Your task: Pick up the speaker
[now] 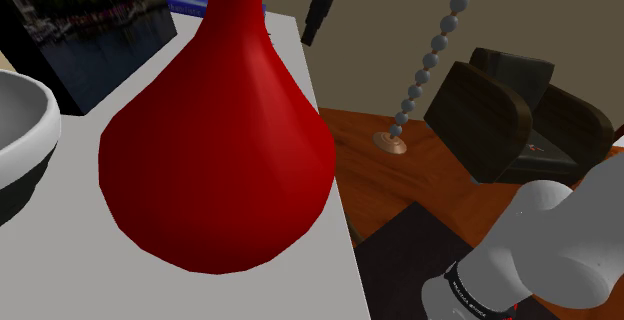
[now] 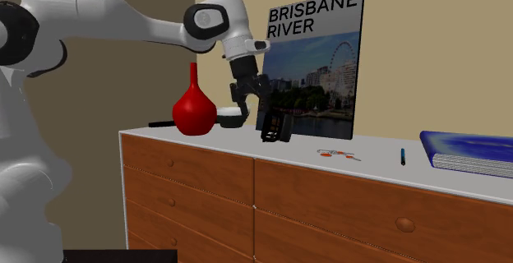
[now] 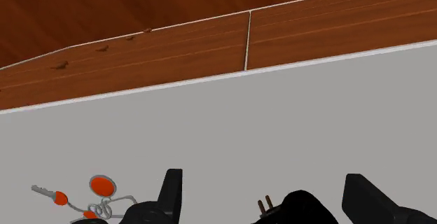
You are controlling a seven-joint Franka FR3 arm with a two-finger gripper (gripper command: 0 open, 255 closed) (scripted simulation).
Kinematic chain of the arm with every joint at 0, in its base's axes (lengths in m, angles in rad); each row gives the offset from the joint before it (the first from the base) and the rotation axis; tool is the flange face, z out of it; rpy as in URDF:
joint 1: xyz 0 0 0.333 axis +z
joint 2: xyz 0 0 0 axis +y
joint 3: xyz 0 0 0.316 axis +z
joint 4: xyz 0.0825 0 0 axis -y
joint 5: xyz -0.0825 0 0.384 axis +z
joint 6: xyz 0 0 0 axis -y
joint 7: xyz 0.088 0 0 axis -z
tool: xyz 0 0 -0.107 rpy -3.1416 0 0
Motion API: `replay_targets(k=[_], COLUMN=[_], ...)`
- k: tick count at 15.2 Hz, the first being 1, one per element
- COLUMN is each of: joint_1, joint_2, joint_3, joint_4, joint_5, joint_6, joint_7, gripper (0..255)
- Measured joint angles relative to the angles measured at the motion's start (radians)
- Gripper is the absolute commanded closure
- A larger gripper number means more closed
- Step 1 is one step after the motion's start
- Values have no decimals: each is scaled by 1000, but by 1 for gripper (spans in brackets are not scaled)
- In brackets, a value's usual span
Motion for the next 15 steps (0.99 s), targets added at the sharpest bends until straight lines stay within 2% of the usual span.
replay_targets(k=[6, 14, 15], joint_1=[48, 53, 54], joint_2=[112, 108, 106], joint_3=[49, 53, 54], joint_4=[149, 49, 42], joint_5=[-26, -29, -29], joint_6=[39, 145, 150], joint_7=[-89, -96, -95], gripper=[0, 0, 255])
